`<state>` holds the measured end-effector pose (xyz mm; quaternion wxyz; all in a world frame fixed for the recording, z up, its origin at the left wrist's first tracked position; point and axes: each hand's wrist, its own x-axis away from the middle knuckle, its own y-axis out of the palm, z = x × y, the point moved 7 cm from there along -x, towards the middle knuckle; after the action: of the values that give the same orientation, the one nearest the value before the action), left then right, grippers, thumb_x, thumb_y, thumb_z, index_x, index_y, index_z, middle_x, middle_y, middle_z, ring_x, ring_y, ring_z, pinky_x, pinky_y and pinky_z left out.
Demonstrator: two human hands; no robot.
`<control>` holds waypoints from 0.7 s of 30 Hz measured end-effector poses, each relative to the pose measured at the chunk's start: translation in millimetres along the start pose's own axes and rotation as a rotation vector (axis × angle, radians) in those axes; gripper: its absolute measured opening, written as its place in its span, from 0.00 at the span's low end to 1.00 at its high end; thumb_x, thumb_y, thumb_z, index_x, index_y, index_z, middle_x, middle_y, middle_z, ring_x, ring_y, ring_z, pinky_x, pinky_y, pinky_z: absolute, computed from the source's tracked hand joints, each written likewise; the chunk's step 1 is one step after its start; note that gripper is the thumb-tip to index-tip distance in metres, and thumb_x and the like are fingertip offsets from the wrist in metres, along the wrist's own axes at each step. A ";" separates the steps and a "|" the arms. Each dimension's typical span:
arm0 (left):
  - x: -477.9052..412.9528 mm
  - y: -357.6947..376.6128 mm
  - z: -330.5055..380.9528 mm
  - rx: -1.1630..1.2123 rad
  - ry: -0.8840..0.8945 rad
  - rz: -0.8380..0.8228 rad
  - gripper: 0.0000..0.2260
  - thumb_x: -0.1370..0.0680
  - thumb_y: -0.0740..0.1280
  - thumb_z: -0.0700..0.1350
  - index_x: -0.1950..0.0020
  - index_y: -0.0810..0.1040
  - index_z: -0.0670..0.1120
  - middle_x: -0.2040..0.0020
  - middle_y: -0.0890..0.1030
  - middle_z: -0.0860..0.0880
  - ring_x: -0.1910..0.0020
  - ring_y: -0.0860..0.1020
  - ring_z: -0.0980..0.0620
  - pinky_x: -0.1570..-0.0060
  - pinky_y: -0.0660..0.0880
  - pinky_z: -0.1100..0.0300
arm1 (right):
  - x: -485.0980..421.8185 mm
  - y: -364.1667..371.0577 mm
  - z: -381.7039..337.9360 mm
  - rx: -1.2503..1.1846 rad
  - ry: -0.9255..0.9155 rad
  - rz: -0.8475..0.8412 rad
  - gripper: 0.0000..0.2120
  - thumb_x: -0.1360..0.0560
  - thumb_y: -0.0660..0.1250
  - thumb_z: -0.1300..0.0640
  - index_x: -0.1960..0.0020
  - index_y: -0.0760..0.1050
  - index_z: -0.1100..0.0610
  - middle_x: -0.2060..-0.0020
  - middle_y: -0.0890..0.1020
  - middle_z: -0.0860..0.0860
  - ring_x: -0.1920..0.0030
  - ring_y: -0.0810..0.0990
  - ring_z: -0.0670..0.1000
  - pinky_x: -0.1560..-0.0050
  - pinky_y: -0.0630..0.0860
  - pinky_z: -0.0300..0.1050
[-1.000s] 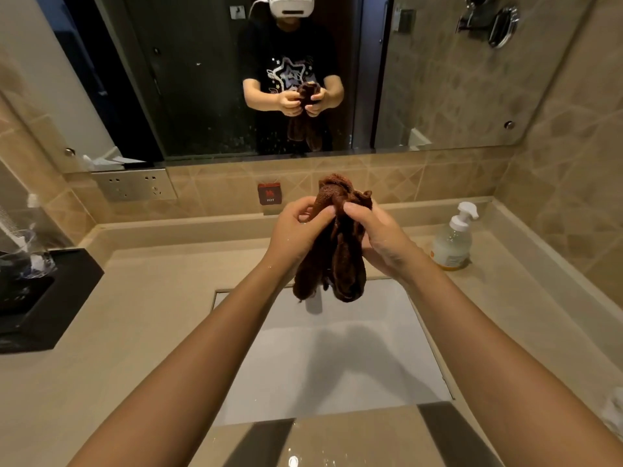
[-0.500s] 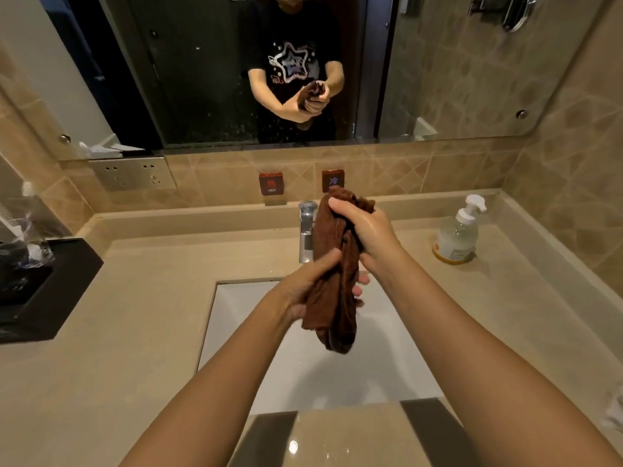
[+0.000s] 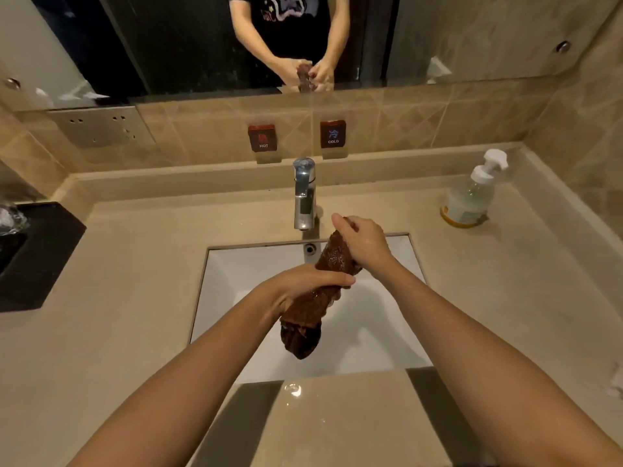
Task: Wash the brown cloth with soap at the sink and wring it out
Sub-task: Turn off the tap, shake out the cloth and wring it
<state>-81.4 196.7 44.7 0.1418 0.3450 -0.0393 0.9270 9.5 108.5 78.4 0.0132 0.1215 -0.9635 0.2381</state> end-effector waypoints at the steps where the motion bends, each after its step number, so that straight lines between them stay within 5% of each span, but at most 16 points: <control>1: -0.9 -3.4 0.0 -0.094 0.013 0.050 0.07 0.27 0.72 0.48 0.58 0.77 0.45 0.67 0.77 0.49 0.70 0.75 0.54 0.67 0.72 0.62 | -0.6 5.6 7.0 0.086 0.019 -0.021 0.21 0.22 0.58 0.46 0.57 0.77 0.62 0.62 0.78 0.54 0.59 0.75 0.52 0.59 0.68 0.44; 7: -14.2 -10.8 -10.7 -0.610 0.143 0.299 0.08 0.28 0.71 0.50 0.60 0.76 0.47 0.62 0.79 0.49 0.62 0.78 0.51 0.60 0.74 0.59 | -5.5 33.2 36.9 0.283 0.193 -0.125 0.15 0.22 0.58 0.50 0.62 0.72 0.58 0.66 0.75 0.53 0.66 0.73 0.49 0.68 0.67 0.41; 13: -10.2 -9.9 -11.6 -0.683 0.292 0.443 0.16 0.26 0.69 0.52 0.45 0.71 0.46 0.56 0.80 0.47 0.58 0.80 0.49 0.57 0.77 0.55 | -9.7 38.1 50.2 0.434 0.332 -0.239 0.13 0.24 0.59 0.52 0.64 0.70 0.59 0.62 0.77 0.56 0.62 0.76 0.54 0.61 0.74 0.46; 17: -1.8 -18.7 -20.1 -0.274 0.198 0.274 0.12 0.24 0.67 0.51 0.49 0.76 0.43 0.62 0.79 0.48 0.65 0.77 0.53 0.62 0.74 0.61 | 7.1 28.2 45.9 0.027 0.420 -0.570 0.27 0.25 0.57 0.36 0.38 0.71 0.57 0.44 0.78 0.55 0.46 0.80 0.55 0.45 0.79 0.52; 19: 2.9 -15.5 -29.8 0.121 0.086 0.113 0.13 0.23 0.66 0.50 0.47 0.76 0.41 0.66 0.78 0.46 0.71 0.75 0.53 0.66 0.73 0.62 | 13.8 18.2 39.6 -0.100 0.286 -0.669 0.27 0.25 0.55 0.36 0.29 0.62 0.45 0.33 0.70 0.48 0.35 0.72 0.51 0.38 0.74 0.52; 21: 6.0 -3.3 -32.7 0.452 0.022 -0.078 0.12 0.24 0.66 0.49 0.47 0.74 0.42 0.69 0.75 0.46 0.75 0.72 0.54 0.72 0.70 0.63 | 16.6 8.5 34.7 -0.174 0.080 -0.593 0.24 0.23 0.57 0.41 0.28 0.58 0.39 0.27 0.61 0.45 0.29 0.63 0.49 0.34 0.68 0.50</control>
<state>-105.3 206.9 23.7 0.0970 0.3590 0.1841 0.9099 -7.6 96.0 45.2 0.1305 0.3862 -0.9015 0.1453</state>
